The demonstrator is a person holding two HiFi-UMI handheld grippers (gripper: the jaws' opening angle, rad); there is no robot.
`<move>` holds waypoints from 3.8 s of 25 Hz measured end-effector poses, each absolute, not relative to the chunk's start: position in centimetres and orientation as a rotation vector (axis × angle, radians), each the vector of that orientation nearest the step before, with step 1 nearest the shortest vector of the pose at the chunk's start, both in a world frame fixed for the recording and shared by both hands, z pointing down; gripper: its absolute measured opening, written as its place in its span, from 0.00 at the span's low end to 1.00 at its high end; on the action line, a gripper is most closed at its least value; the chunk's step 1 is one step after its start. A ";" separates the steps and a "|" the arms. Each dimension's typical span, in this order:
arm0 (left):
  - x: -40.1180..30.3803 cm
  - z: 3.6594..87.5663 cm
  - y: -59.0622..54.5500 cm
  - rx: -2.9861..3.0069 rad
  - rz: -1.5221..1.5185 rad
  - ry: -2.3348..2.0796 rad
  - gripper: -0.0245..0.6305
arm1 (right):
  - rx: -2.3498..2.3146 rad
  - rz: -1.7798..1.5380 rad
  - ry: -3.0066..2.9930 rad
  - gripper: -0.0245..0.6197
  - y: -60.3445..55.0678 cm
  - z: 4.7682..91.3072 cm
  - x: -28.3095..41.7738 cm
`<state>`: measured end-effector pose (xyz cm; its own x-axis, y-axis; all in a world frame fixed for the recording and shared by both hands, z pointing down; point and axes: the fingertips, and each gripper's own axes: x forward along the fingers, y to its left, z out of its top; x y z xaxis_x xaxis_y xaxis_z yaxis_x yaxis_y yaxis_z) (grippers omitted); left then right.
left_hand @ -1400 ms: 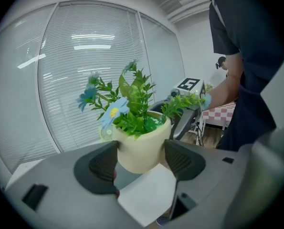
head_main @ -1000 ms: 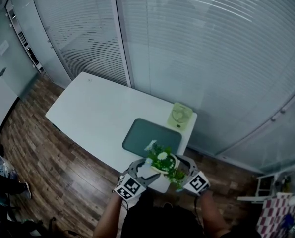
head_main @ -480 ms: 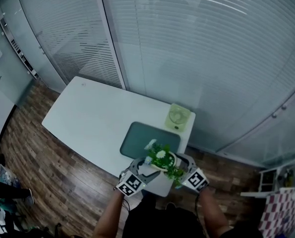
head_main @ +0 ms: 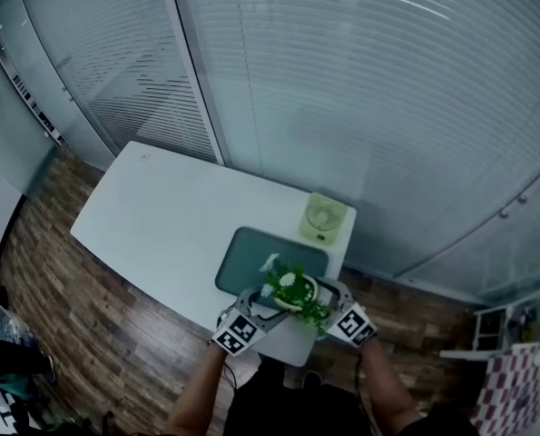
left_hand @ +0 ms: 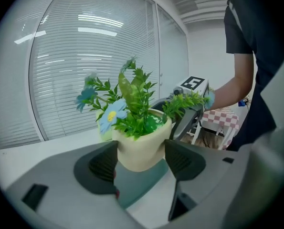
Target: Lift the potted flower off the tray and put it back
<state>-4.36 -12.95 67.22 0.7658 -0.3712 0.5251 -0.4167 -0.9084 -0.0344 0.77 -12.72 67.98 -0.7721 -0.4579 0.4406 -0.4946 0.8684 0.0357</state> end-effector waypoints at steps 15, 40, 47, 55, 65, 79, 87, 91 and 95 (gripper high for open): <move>-3.8 73.2 -15.3 2.808 0.940 -0.617 0.48 | 0.693 0.173 -2.520 0.62 -15.0 74.1 1.3; -3.3 78.1 -17.8 2.704 1.025 -0.627 0.48 | 0.656 0.269 -2.474 0.62 -17.9 78.7 2.0; -3.2 78.3 -18.0 2.723 0.982 -0.683 0.48 | 0.631 0.255 -2.470 0.62 -18.2 78.9 1.9; -3.7 77.9 -18.1 2.717 0.979 -0.767 0.48 | 0.632 0.266 -2.487 0.62 -18.8 78.6 2.2; -8.3 74.3 -17.5 2.663 0.783 -1.105 0.48 | 0.801 0.239 -2.518 0.62 -17.9 75.8 4.7; -10.9 67.8 -13.3 2.645 0.503 -1.383 0.48 | 1.037 0.218 -2.545 0.62 -13.7 70.2 9.5; -11.1 64.5 -10.7 2.651 0.423 -1.459 0.48 | 1.200 0.179 -2.597 0.62 -11.1 66.8 11.1; -11.8 62.9 -9.3 2.653 0.396 -1.521 0.48 | 1.198 0.115 -2.570 0.62 -9.5 65.9 10.8; -11.6 61.5 -8.2 2.666 0.372 -1.548 0.48 | 1.221 0.152 -2.570 0.62 -8.5 65.8 11.5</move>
<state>-11.64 -8.22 61.47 0.4743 -0.8515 0.2238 -0.8601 -0.5024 -0.0886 11.51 -8.54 65.84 -0.5982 -0.7413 0.3042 -0.7721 0.6349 0.0289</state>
